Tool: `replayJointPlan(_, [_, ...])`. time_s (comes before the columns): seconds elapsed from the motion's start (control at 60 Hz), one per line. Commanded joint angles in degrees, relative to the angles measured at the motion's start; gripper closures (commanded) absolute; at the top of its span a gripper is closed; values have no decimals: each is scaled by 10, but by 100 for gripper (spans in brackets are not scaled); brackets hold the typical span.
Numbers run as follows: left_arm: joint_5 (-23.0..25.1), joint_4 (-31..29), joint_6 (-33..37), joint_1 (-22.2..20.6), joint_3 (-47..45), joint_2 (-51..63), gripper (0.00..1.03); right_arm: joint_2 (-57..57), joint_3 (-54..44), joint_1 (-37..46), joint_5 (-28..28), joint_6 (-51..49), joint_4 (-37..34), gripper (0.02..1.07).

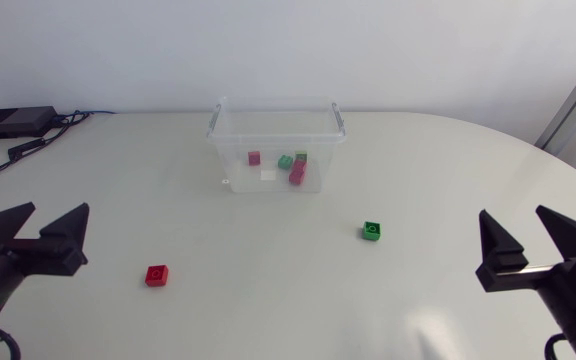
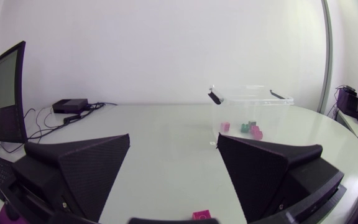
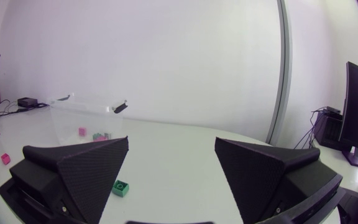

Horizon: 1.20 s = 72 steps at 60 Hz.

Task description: Place the duplo bricks in the container

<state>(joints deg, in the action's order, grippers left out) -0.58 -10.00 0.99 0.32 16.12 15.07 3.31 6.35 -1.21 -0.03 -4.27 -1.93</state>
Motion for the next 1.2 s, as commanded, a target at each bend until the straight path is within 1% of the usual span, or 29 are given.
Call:
replayJointPlan(0.0, [-6,-34,-25,8,67,80,5,47,46,-5,-1,10,-6,7])
replayJointPlan(0.017, [-6,-52,-30,9,85,105,5,57,53,-5,-1,10,-7,7])
replayJointPlan(0.05, [-6,-75,-38,9,108,141,5,79,68,-5,-1,10,-8,7])
replayJointPlan(0.067, [-6,-77,-39,9,110,145,5,90,75,-5,-1,10,-9,7])
replayJointPlan(0.083, [-6,-96,-47,9,131,174,5,100,83,-5,-1,11,-11,7])
replayJointPlan(0.133, [-6,-131,-56,6,162,214,5,138,110,-6,-1,15,-21,7])
replayJointPlan(0.167, [-6,-194,-73,1,215,285,5,180,141,-9,-1,25,-38,7])
replayJointPlan(0.2, [-6,-223,-79,-4,235,311,6,199,157,-11,-1,32,-47,7])
replayJointPlan(0.233, [-3,-240,-83,-8,251,339,6,222,176,-12,-1,49,-61,7])
replayJointPlan(0.267, [1,-245,-85,-8,255,347,6,232,185,-12,-1,54,-66,7])
replayJointPlan(0.367, [42,-280,-78,-9,282,402,5,262,216,-29,0,71,-82,7])
replayJointPlan(0.4, [48,-290,-76,-10,291,420,5,270,226,-35,6,76,-93,7])
replayJointPlan(0.467, [50,-315,-75,-35,312,465,4,294,246,-46,7,82,-112,7])
replayJointPlan(0.5, [50,-326,-75,-39,321,486,4,304,256,-49,9,87,-121,7])
replayJointPlan(0.55, [50,-335,-78,-40,331,507,4,318,271,-52,12,91,-140,7])
replayJointPlan(0.567, [49,-338,-79,-50,335,521,4,333,285,-55,14,93,-158,7])
replayJointPlan(0.583, [50,-338,-79,-51,335,523,4,335,289,-55,14,94,-163,7])
replayJointPlan(0.6, [46,-339,-82,-55,338,539,4,357,308,-57,15,99,-191,7])
replayJointPlan(0.633, [45,-342,-83,-57,342,557,5,378,324,-59,14,102,-210,7])
replayJointPlan(0.7, [40,-358,-88,-62,354,606,5,428,359,-62,5,104,-257,7])
replayJointPlan(0.75, [34,-364,-91,-63,360,635,5,456,375,-62,-4,107,-275,7])
replayJointPlan(0.867, [21,-366,-97,-69,361,693,5,493,386,-65,-4,120,-277,7])
replayJointPlan(1.033, [18,-367,-103,-81,369,769,7,529,390,-78,-1,140,-272,7])
replayJointPlan(1.167, [18,-354,-109,-110,372,820,11,535,373,-79,-1,142,-252,7])
replayJointPlan(1.183, [18,-351,-110,-119,371,822,11,536,372,-80,-1,142,-251,7])
